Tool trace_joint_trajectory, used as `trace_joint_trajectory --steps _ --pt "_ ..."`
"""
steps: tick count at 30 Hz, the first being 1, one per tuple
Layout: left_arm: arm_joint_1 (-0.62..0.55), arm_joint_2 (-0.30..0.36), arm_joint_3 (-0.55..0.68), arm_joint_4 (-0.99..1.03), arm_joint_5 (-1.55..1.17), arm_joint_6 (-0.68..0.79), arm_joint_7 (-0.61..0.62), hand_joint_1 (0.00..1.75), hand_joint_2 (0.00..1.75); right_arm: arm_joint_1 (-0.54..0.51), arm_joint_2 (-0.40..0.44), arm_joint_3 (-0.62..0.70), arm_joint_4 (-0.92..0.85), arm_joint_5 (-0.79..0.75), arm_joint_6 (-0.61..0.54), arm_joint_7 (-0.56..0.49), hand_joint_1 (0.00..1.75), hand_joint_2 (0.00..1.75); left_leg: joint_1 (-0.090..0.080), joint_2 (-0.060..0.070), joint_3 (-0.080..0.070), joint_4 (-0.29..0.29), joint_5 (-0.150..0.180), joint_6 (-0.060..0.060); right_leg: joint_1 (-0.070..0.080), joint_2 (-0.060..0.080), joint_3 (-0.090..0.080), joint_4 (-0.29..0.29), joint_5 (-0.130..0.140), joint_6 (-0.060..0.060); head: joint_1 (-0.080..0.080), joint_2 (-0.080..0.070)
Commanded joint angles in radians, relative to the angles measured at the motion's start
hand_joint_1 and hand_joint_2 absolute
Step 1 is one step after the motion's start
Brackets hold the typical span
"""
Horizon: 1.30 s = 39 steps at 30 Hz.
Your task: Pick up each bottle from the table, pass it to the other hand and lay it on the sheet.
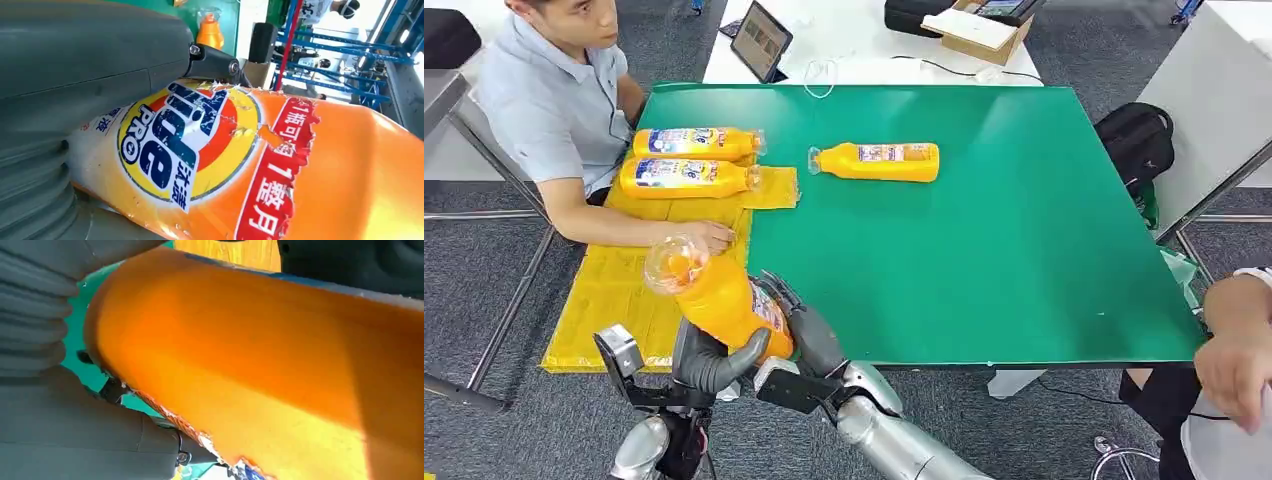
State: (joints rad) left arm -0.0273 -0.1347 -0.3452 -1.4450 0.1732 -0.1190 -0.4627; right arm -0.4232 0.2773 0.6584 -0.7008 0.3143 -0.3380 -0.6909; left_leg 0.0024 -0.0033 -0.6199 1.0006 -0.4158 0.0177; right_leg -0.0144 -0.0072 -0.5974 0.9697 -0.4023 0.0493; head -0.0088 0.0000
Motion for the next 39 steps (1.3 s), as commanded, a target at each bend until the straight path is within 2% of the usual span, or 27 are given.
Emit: trace_joint_trajectory --steps 1,4,5,6,7,9,12,13,14,20,25,26,29,31,33,36,39 --pt "-0.051 0.022 0.001 0.088 0.079 -0.022 0.021 1.75 1.75 -0.027 -0.018 0.101 -0.032 -0.046 -0.022 -0.007 0.0 0.0 0.0 0.0 0.003 0.0 -0.001 -0.001 0.0 0.0 0.003 0.0 -0.001 -0.002 0.0 0.0" --pt "-0.034 0.039 0.059 0.06 0.05 0.043 0.003 1.75 1.75 0.011 -0.052 0.083 -0.116 -0.08 -0.084 -0.007 0.0 0.0 0.0 0.001 0.003 -0.001 -0.001 -0.001 0.0 0.001 0.003 -0.001 -0.001 -0.001 0.0 0.0" --pt "-0.026 0.043 0.084 0.05 0.006 0.096 -0.011 1.75 1.75 0.027 -0.064 0.069 -0.142 -0.081 -0.117 -0.007 0.0 0.0 0.001 0.001 0.006 0.0 -0.002 -0.001 0.001 0.001 0.005 0.0 -0.002 -0.002 0.0 0.0" --pt "-0.016 0.044 0.119 0.03 -0.119 0.234 -0.06 1.75 1.75 0.052 -0.077 0.038 -0.173 -0.077 -0.18 -0.007 0.0 0.0 0.0 0.0 0.003 -0.001 -0.001 -0.001 0.0 0.0 0.003 -0.001 -0.001 -0.001 0.0 0.0" --pt "-0.016 0.044 0.119 0.03 -0.119 0.234 -0.06 1.75 1.75 0.052 -0.077 0.038 -0.173 -0.077 -0.18 -0.007 0.0 0.0 0.001 0.0 0.005 -0.001 -0.002 -0.001 0.001 0.0 0.005 -0.001 -0.002 -0.002 0.0 0.0" --pt "-0.009 0.048 0.171 0.002 -0.209 0.333 -0.07 1.75 1.75 0.093 -0.103 -0.012 -0.221 -0.078 -0.243 -0.007 0.0 0.0 0.0 0.0 0.002 -0.001 -0.001 0.0 0.0 0.001 0.002 -0.001 -0.001 -0.001 0.0 0.0" --pt "-0.007 0.056 0.196 -0.01 -0.22 0.342 -0.068 1.75 1.75 0.12 -0.117 -0.048 -0.256 -0.098 -0.256 -0.007 0.0 0.0 0.001 0.002 0.007 0.0 -0.003 -0.001 0.001 0.003 0.006 0.0 -0.002 -0.002 -0.001 0.0" --pt "-0.005 0.061 0.217 -0.017 -0.241 0.357 -0.071 1.75 1.75 0.147 -0.121 -0.104 -0.291 -0.151 -0.218 -0.007 0.0 0.0 0.001 0.0 0.003 -0.001 -0.001 -0.001 0.001 0.0 0.002 -0.001 -0.001 -0.002 -0.001 0.0" --pt "-0.004 0.063 0.226 -0.021 -0.251 0.362 -0.074 1.75 1.75 0.159 -0.119 -0.136 -0.306 -0.159 -0.222 -0.007 0.0 0.0 0.001 -0.002 0.005 -0.001 -0.002 -0.001 0.001 -0.002 0.005 -0.001 -0.002 -0.002 0.0 0.0" --pt "-0.004 0.063 0.226 -0.021 -0.251 0.362 -0.074 1.75 1.75 0.159 -0.119 -0.136 -0.306 -0.159 -0.222 -0.007 0.0 0.0 0.001 -0.001 0.003 0.0 -0.001 -0.001 0.001 0.0 0.002 0.0 -0.001 -0.001 0.0 0.0" --pt "-0.031 0.064 0.25 -0.016 -0.28 0.379 -0.073 1.75 1.75 0.183 -0.1 -0.3 -0.363 -0.205 -0.28 -0.007 0.0 0.0 0.001 -0.001 0.007 0.001 -0.004 -0.002 0.001 0.0 0.007 0.001 -0.004 -0.003 0.0 0.0" --pt "-0.051 0.065 0.248 -0.003 -0.288 0.376 -0.071 1.75 1.75 0.177 -0.103 -0.324 -0.368 -0.204 -0.288 -0.007 0.0 0.0 0.0 -0.002 0.002 0.0 -0.001 -0.001 0.0 -0.001 0.001 0.0 -0.001 -0.002 0.0 0.0" --pt "-0.114 0.067 0.221 0.057 -0.375 0.409 -0.065 1.75 1.75 0.148 -0.098 -0.381 -0.331 -0.2 -0.339 -0.007 0.0 0.0 0.0 -0.003 0.001 0.0 0.0 -0.001 0.0 -0.002 0.002 0.0 -0.001 -0.001 0.0 0.0" --pt "-0.186 0.082 0.175 0.155 -0.655 0.582 -0.04 1.75 1.75 0.115 -0.077 -0.427 -0.26 -0.229 -0.332 -0.007 0.0 0.0 0.0 -0.004 0.001 0.0 0.001 -0.001 0.0 -0.003 0.002 0.0 -0.001 -0.001 0.0 0.0" --pt "-0.213 0.082 0.17 0.189 -0.683 0.589 -0.028 1.75 1.75 0.107 -0.069 -0.43 -0.243 -0.229 -0.335 -0.007 0.0 0.0 0.0 -0.004 0.002 -0.001 0.001 -0.001 0.0 -0.003 0.003 0.0 -0.001 -0.001 0.0 0.0" --pt "-0.313 0.131 0.116 0.367 -0.993 0.635 0.106 1.75 1.75 0.104 -0.043 -0.42 -0.217 -0.253 -0.268 -0.007 0.0 0.0 0.001 -0.001 0.005 0.0 0.0 -0.001 0.001 -0.001 0.005 0.0 -0.001 -0.002 0.0 0.0" --pt "-0.465 0.154 0.045 0.619 -1.159 0.575 0.139 1.75 1.75 0.114 -0.006 -0.374 -0.235 -0.246 -0.204 -0.007 0.0 0.0 0.001 -0.004 0.008 -0.001 0.0 -0.002 0.001 -0.003 0.008 0.0 -0.002 -0.004 0.0 0.0"
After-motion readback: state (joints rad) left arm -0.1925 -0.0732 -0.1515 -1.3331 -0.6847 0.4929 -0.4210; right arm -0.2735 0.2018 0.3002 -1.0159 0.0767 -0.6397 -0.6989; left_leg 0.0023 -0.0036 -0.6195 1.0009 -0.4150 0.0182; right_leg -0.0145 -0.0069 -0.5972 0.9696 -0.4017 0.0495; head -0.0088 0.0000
